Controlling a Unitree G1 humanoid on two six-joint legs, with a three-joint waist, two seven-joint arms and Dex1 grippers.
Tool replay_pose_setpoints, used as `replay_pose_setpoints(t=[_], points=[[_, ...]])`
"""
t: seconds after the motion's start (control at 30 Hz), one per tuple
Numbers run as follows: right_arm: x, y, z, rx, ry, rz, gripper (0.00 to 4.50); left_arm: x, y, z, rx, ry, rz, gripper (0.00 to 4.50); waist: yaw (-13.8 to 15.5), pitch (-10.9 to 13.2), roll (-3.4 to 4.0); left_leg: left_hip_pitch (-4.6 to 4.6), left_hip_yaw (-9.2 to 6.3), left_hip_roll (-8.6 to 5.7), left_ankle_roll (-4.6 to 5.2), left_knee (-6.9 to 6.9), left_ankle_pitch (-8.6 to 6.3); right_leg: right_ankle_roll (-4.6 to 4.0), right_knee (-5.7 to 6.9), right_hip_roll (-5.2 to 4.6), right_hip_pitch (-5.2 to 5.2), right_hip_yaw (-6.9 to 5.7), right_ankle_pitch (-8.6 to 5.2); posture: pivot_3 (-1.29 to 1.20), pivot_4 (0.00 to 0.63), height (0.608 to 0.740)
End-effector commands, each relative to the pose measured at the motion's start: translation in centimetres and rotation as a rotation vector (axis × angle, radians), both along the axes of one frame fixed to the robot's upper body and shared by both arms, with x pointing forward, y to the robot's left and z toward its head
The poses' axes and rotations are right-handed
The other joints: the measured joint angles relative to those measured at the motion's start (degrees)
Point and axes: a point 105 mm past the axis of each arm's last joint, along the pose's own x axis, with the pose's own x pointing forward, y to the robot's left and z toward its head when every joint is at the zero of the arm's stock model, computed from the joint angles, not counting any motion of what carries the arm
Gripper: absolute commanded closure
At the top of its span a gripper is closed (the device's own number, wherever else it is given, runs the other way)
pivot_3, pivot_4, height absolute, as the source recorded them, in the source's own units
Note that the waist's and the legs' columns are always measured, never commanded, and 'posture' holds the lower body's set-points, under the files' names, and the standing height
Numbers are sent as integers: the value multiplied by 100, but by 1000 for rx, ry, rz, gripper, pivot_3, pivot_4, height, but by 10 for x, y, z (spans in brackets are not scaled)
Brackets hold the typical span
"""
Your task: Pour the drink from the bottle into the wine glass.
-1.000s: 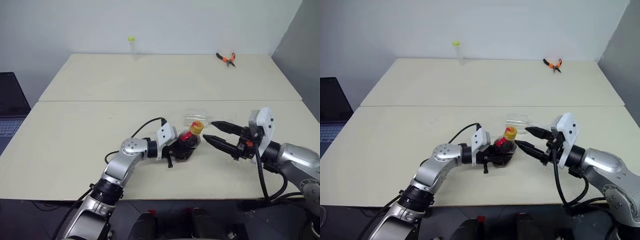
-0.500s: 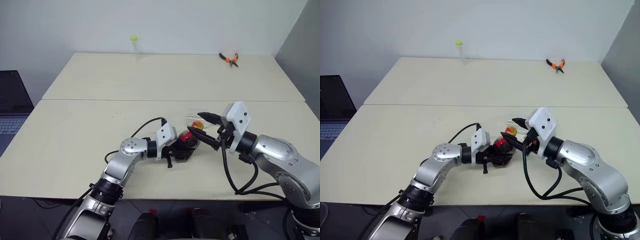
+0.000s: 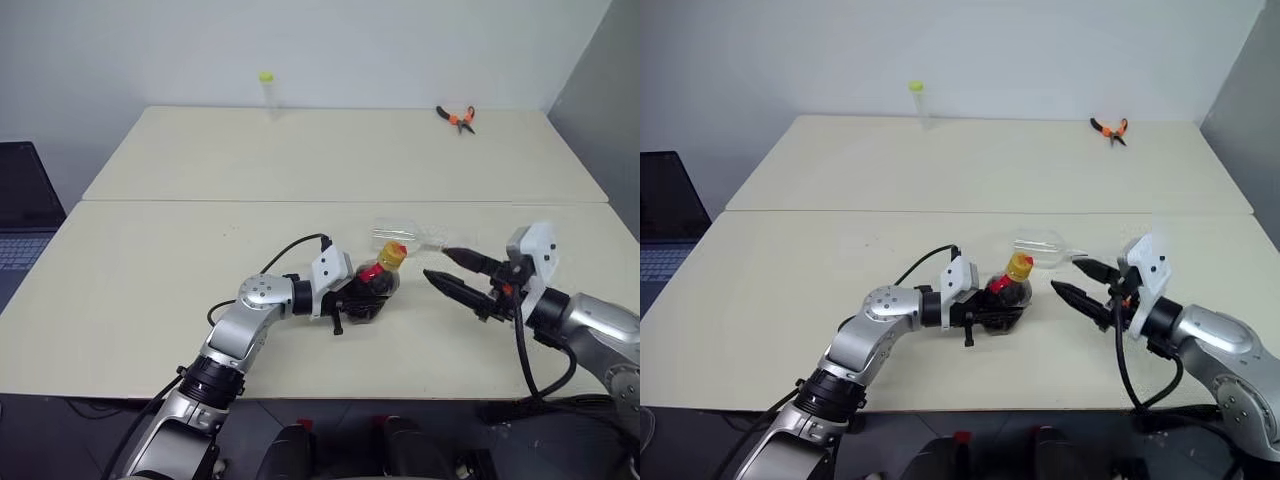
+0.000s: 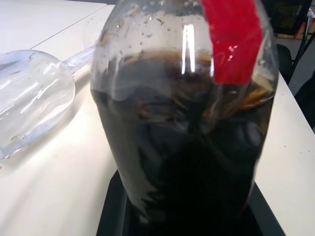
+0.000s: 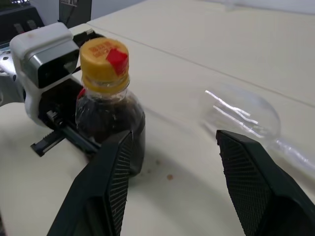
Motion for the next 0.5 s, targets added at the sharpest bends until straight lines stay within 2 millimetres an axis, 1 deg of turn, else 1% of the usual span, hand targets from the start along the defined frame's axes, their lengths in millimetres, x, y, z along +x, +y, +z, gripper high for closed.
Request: replay_pose_setpoints(t=[0.03, 0.17, 0.27, 0.4, 0.5], points=[[-6, 13, 22, 48, -65, 62, 1618, -2, -4, 16, -35, -63, -27, 3727, -2, 0, 0, 0, -1, 1, 0, -1, 0, 0, 0, 1, 0, -1, 0, 0, 150, 740], [3, 29, 31, 116, -82, 44, 1618, -3, -4, 16, -34, -62, -30, 3727, -2, 0, 0, -1, -2, 2, 0, 0, 0, 0, -1, 3, 0, -1, 0, 0, 150, 740], [9, 39, 29, 135, -73, 29, 1618, -3, -4, 15, -32, -62, -32, 3727, 8, 0, 0, -3, -5, 1, 0, 0, 0, 0, -3, 1, 0, -4, 0, 0, 150, 740], [10, 47, 26, 146, -58, 38, 1618, -3, -5, 15, -31, -62, -35, 3728, 17, 0, 0, -5, -5, -2, 0, 1, 0, 0, -4, -3, 0, -4, 0, 0, 150, 740], [9, 49, 26, 156, -52, 48, 1618, -3, -4, 16, -31, -61, -33, 3728, 17, 0, 0, -4, -6, -2, 0, 1, 0, 0, -4, -3, 0, -4, 0, 0, 150, 740]])
